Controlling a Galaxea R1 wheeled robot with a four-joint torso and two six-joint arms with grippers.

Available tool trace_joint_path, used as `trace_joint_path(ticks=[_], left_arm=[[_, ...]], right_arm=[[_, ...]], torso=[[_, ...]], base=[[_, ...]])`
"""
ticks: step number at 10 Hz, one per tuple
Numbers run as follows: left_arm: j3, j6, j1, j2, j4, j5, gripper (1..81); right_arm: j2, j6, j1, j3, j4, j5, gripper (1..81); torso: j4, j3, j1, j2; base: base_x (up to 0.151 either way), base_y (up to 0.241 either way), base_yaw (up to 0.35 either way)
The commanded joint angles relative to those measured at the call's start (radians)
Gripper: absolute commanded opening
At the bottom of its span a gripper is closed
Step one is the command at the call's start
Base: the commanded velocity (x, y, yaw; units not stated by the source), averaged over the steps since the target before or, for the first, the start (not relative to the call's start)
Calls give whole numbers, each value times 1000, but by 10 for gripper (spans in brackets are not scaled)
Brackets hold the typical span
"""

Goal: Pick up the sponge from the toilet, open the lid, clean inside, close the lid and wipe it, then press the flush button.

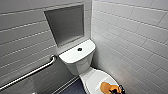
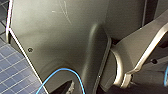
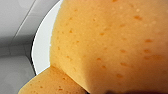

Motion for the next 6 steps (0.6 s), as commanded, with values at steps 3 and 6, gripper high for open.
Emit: trace_joint_path(ticks=[3, 6], left_arm=[[7, 7, 26, 3, 4, 76, 811], [11, 7, 28, 3, 6, 67, 811]], right_arm=[[-318, -1, 81, 434, -196, -5, 10], [-482, -15, -83, 580, -381, 2, 10]], torso=[[0, 0, 0, 0], [0, 0, 0, 0]], base=[[0, 0, 0], [0, 0, 0]])
